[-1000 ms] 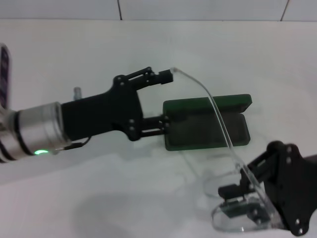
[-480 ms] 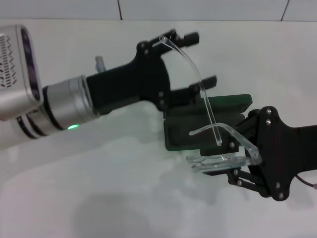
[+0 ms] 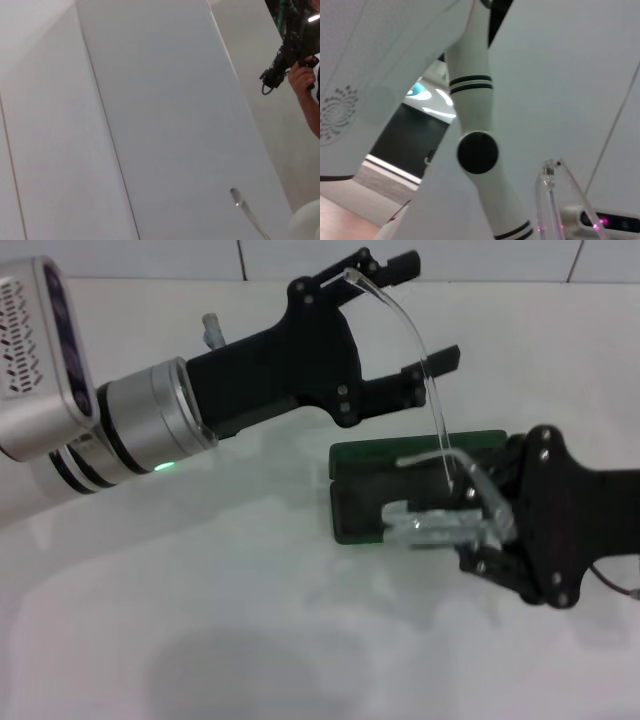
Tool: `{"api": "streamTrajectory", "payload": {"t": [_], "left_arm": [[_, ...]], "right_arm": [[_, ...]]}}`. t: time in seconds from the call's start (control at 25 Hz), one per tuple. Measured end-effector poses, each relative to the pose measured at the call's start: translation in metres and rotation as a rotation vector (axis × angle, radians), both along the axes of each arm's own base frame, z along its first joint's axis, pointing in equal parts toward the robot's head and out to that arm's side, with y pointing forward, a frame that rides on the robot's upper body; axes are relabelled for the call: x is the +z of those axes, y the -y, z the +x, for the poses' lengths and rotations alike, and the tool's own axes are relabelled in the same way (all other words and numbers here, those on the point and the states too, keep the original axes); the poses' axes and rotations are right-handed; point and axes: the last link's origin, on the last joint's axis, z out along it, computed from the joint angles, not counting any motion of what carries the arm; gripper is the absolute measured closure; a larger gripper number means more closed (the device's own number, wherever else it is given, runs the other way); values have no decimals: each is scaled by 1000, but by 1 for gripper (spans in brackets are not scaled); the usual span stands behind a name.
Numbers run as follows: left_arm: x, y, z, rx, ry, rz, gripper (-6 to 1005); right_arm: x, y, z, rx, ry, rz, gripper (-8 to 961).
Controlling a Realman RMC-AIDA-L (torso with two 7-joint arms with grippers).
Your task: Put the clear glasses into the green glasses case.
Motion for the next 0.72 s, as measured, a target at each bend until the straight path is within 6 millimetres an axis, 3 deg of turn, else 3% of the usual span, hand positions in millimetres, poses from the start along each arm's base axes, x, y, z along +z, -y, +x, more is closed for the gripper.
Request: {"api": "streamTrajectory", "payload": {"t": [0.72], "left_arm": [[9, 16, -16, -3, 56, 46, 202]], "right_arm": [[9, -14, 4, -154, -16, -17, 823]]}}
